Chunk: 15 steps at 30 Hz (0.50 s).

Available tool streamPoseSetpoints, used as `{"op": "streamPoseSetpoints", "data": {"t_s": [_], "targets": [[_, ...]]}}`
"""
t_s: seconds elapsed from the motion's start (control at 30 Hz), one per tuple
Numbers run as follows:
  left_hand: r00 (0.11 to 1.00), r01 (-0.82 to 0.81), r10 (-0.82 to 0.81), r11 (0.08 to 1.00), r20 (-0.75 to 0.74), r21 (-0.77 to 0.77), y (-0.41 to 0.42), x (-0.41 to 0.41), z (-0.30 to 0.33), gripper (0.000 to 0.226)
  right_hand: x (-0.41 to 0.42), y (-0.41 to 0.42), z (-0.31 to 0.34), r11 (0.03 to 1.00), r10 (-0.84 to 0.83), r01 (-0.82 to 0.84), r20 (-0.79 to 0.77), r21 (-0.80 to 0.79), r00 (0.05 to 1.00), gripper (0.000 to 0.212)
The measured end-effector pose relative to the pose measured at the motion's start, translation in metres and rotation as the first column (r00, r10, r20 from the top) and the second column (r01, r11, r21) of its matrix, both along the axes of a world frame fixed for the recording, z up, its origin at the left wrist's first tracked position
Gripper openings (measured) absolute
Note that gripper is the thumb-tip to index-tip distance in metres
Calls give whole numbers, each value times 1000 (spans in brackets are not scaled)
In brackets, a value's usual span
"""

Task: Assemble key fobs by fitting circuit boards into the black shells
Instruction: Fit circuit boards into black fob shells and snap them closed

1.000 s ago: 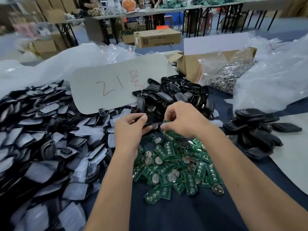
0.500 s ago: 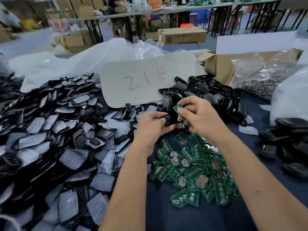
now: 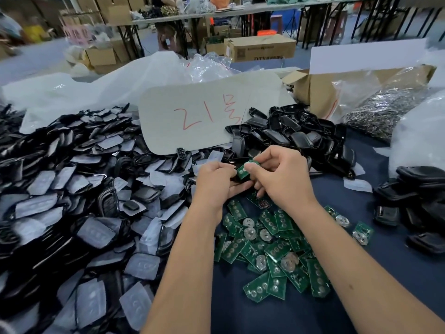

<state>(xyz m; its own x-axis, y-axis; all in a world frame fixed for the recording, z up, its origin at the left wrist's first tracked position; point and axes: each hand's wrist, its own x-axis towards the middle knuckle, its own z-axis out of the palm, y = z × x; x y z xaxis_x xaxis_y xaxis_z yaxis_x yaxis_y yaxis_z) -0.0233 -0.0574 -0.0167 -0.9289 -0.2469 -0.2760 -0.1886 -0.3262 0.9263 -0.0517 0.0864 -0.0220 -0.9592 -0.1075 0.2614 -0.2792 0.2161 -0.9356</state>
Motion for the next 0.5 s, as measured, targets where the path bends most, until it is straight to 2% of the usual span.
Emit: {"op": "streamPoseSetpoints", "data": {"t_s": [0.2, 0.33, 0.5], "targets": [[1000, 5, -5, 1000, 7, -21, 2, 2, 1, 5, -2, -1, -5, 983, -96, 106, -72, 148, 993, 20], [1000, -15, 14, 999, -13, -50, 5, 2, -1, 5, -3, -2, -6, 978, -111, 122, -77, 167, 991, 21], [1000, -4, 2, 997, -29, -72, 3, 2, -4, 9, -2, 1, -3, 989, -53, 53, -7, 135, 999, 22]]}}
